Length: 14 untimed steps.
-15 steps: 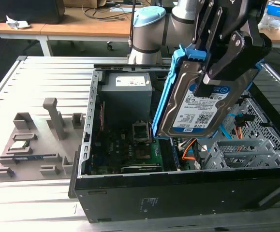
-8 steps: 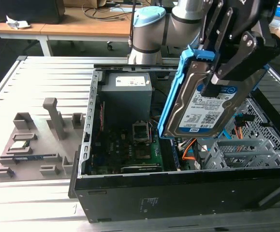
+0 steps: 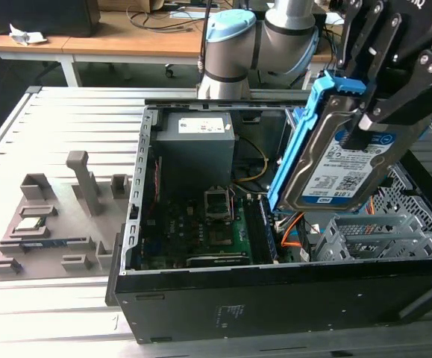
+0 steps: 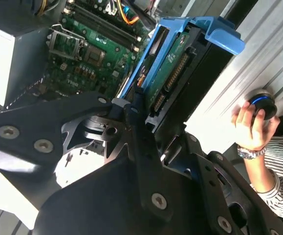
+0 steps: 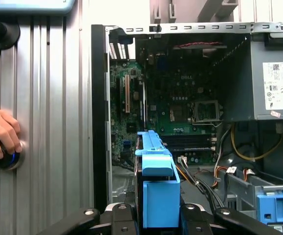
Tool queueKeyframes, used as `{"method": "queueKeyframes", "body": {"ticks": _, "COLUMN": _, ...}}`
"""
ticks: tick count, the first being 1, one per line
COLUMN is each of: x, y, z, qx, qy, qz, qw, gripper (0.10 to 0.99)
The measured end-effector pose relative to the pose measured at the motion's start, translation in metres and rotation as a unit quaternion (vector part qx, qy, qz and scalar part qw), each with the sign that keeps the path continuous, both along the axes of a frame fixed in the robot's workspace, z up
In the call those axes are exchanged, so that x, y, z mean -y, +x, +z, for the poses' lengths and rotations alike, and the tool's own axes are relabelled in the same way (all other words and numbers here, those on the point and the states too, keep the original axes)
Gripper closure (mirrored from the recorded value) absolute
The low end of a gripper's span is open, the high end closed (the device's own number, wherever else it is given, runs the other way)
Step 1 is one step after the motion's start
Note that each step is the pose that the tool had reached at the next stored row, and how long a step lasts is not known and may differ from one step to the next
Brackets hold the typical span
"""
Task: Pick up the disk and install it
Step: 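Pick up the disk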
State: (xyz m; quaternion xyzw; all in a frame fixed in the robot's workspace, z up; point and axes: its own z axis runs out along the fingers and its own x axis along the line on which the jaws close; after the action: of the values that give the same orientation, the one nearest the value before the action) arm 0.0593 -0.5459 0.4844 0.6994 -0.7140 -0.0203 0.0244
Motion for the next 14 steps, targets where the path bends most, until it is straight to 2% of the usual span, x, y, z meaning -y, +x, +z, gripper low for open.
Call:
{"method": "queueKeyframes", "body": {"ticks": 5, "x": 0.0000, "y": 0.0127, "z": 0.0000, "qx": 0.0000, "qy": 0.0000, "qz": 0.000, "qw": 1.0000, "gripper": 0.725}}
{"method": "queueKeyframes", "body": {"ticks": 6, "x": 0.0000, "y": 0.0322, "z": 0.0000, "qx": 0.0000, "qy": 0.0000, "qz": 0.000, "qw": 1.0000, "gripper": 0.725}}
{"method": "queueKeyframes", "body": {"ticks": 8, "x": 0.0000, "y": 0.0637, "z": 0.0000, "qx": 0.0000, "qy": -0.0001, "qz": 0.000, "qw": 1.0000, "gripper": 0.725}}
{"method": "queueKeyframes", "body": {"ticks": 11, "x": 0.0000, "y": 0.0744, "z": 0.0000, "qx": 0.0000, "qy": -0.0001, "qz": 0.000, "qw": 1.0000, "gripper": 0.725}}
{"method": "queueKeyframes", "body": {"ticks": 14, "x": 0.0000, "y": 0.0924, "z": -0.0002, "qx": -0.0001, "qy": -0.0001, "qz": 0.000, "qw": 1.0000, "gripper": 0.725}}
